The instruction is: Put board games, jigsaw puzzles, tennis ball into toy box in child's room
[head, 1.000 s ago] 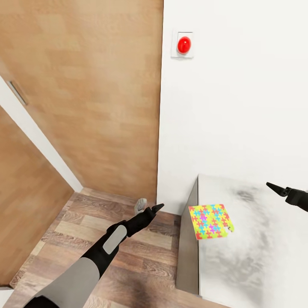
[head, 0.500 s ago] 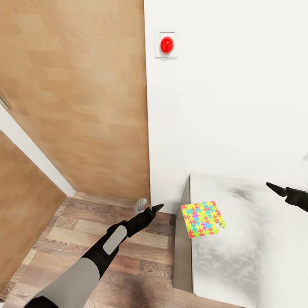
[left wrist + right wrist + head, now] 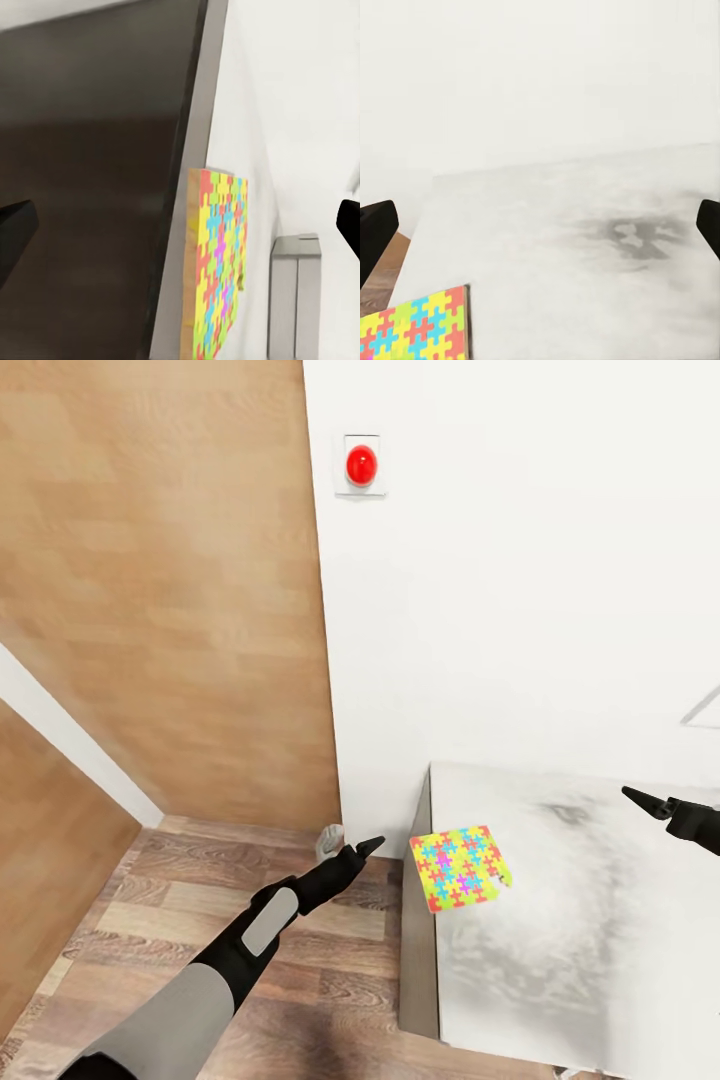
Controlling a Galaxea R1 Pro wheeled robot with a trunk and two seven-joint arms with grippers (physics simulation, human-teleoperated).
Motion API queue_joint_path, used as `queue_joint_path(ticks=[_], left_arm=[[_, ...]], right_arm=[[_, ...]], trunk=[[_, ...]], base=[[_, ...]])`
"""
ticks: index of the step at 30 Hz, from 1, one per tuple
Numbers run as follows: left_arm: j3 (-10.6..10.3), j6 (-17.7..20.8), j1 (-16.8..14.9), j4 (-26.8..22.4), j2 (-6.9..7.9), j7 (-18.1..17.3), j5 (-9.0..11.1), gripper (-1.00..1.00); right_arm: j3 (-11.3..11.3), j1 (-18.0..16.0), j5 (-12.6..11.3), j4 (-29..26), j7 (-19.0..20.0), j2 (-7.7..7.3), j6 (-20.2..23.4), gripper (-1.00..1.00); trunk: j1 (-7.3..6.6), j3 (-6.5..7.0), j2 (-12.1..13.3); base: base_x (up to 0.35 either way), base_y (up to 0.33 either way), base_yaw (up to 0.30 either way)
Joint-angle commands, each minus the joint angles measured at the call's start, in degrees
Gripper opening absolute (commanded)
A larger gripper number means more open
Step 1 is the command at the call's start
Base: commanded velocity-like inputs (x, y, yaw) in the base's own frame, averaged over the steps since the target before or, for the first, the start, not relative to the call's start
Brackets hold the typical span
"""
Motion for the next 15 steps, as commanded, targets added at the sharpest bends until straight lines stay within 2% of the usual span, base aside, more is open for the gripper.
queue_joint_path(ticks=[1,15], left_arm=[[-0.07,0.35,-0.05,0.02,0.01,-0.04,0.57,1.00],[-0.04,0.35,-0.04,0.02,-0.05,-0.38,0.95,1.00]], right_arm=[[-0.07,-0.06,-0.16,-0.02,0.12,-0.01,0.45,1.00],[-0.14,-0.06,-0.18,-0.40,0.14,0.02,0.45,1.00]], trunk=[[0.03,-0.09,-0.10],[0.03,-0.09,-0.10]], base=[[0.000,0.000,-0.033],[0.000,0.000,-0.031]])
